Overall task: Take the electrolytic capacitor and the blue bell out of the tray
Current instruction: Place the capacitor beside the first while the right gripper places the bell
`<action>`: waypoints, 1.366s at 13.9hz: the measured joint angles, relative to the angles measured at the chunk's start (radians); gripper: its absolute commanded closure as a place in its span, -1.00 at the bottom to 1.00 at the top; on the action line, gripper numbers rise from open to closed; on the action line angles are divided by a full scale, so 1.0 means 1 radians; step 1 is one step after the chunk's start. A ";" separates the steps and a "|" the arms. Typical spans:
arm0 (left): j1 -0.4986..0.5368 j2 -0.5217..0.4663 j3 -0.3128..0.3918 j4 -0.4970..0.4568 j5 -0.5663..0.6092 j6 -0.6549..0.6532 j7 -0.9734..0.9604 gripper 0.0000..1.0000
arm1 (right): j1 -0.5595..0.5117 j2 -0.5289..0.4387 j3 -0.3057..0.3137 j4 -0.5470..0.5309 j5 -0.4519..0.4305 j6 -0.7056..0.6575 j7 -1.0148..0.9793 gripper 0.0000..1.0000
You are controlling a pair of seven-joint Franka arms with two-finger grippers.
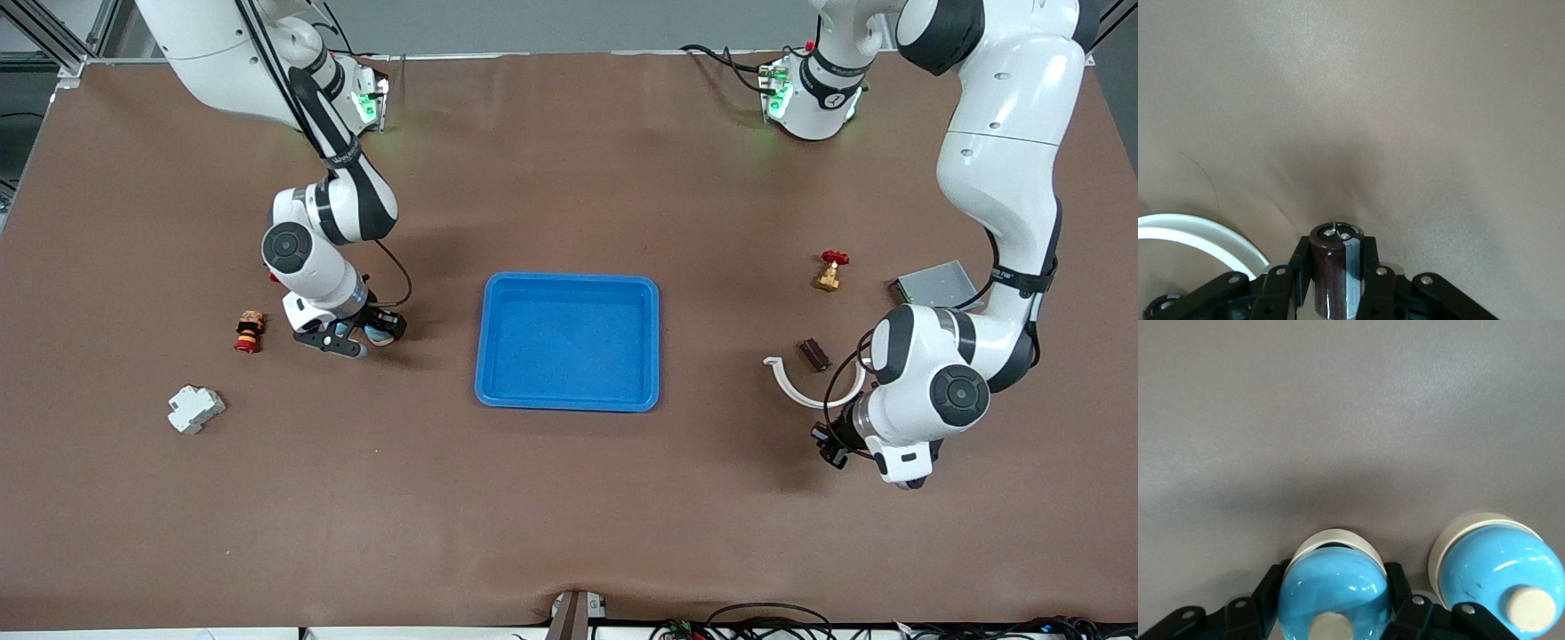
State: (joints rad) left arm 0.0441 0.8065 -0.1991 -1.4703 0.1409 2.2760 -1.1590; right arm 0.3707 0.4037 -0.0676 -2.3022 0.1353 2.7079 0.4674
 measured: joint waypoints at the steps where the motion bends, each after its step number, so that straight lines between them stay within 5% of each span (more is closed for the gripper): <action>1: 0.000 0.003 0.000 0.000 0.000 0.008 0.000 1.00 | 0.000 0.000 0.000 0.000 0.000 0.000 0.000 1.00; 2: 0.000 0.006 0.000 0.000 0.000 0.015 0.000 1.00 | 0.000 0.000 0.000 0.000 0.000 0.000 0.001 1.00; 3: 0.000 0.010 0.000 0.000 0.000 0.024 0.000 1.00 | 0.000 0.000 0.000 0.000 0.000 0.000 0.004 0.63; 4: 0.000 0.015 0.000 0.000 0.000 0.034 0.000 1.00 | 0.000 0.000 0.000 0.000 0.000 0.000 0.010 -0.98; 9: 0.000 0.031 0.000 0.000 0.000 0.058 0.000 1.00 | 0.048 0.006 0.009 0.009 0.000 -0.005 0.091 -1.00; 10: 0.000 0.031 0.000 0.000 0.000 0.058 0.000 0.86 | 0.063 0.005 0.010 0.026 0.000 -0.034 0.108 -1.00; 11: 0.000 0.031 0.000 0.000 0.000 0.058 0.000 0.30 | 0.074 0.003 0.010 0.055 0.001 -0.091 0.123 -1.00; 12: 0.000 0.031 0.000 0.000 0.000 0.058 0.000 -0.61 | 0.080 -0.002 0.011 0.094 0.001 -0.172 0.138 -1.00; 13: 0.000 0.031 0.000 0.000 0.000 0.058 0.000 -1.00 | 0.081 -0.010 0.010 0.142 0.001 -0.260 0.148 -1.00; 19: 0.000 0.027 -0.001 0.009 0.003 0.067 0.004 -1.00 | 0.074 -0.089 -0.004 0.321 0.001 -0.578 0.152 -1.00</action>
State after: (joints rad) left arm 0.0438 0.8330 -0.2000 -1.4609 0.1440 2.3429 -1.1549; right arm 0.4451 0.3150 -0.0711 -1.9812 0.1363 2.1296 0.6197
